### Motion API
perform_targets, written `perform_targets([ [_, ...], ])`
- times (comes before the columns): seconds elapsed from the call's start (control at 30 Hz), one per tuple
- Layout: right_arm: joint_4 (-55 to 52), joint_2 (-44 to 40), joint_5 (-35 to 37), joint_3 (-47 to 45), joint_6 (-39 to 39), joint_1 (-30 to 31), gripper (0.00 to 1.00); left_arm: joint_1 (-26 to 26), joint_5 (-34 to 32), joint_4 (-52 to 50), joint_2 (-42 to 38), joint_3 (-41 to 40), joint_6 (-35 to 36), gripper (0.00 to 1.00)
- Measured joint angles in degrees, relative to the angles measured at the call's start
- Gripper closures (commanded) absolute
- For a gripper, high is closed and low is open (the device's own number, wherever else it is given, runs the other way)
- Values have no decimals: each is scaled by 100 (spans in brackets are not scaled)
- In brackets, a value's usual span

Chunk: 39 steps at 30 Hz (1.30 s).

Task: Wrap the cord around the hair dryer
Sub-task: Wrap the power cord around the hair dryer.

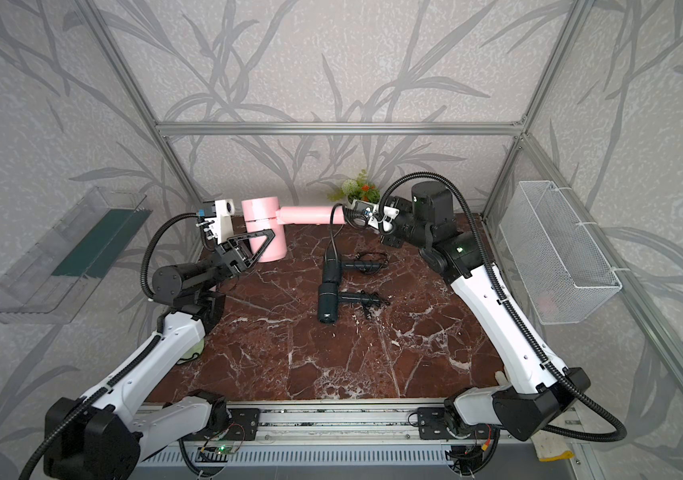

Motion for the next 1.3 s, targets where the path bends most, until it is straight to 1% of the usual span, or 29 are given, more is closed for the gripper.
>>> perform_targets([
  [0.2,898,-350,-1073,-1368,1292,-15,100,-155,-367,387,243,0,-98,100],
  [0.27,1180,-431,-1172,-1746,1585,81,100,-184,-514,457,251,0,-96,100],
  [0.33,1397,-518,-1097,-2153,1781,278,100,-212,-713,522,275,0,-87,100],
  [0.37,1440,-568,-1034,-2345,1836,433,100,-216,-820,570,295,0,-79,100],
  [0.5,1349,-837,-393,-2975,1808,1255,100,-192,-1379,669,433,0,0,100],
  [0.57,1104,-1073,109,-3182,1696,1753,100,-153,-1746,638,490,-33,98,100],
  [0.7,531,-1547,1281,-3169,1338,2793,100,-83,-2293,295,474,-140,516,100],
  [0.8,44,-1751,2282,-2914,949,3591,100,-79,-2586,-343,313,-212,1073,100],
  [0.87,-273,-1764,2898,-2583,636,3995,100,-81,-2752,-1086,31,-275,1635,100],
  [0.97,-605,-1729,3674,-1987,-4,4273,100,-79,-2946,-2459,-514,-262,2608,100],
  [1.07,-702,-1606,4210,-1298,-730,4330,100,-79,-3058,-3707,-944,-170,3501,100],
  [1.13,-623,-1467,4483,-837,-1276,4321,100,-79,-3060,-4496,-1086,-57,3991,100],
  [1.23,-470,-1167,4572,-170,-1919,4151,100,-79,-2927,-5576,-1115,116,4581,100],
  [1.3,-337,-938,4500,214,-2216,3912,100,-79,-2782,-6242,-1115,173,4887,100],
])
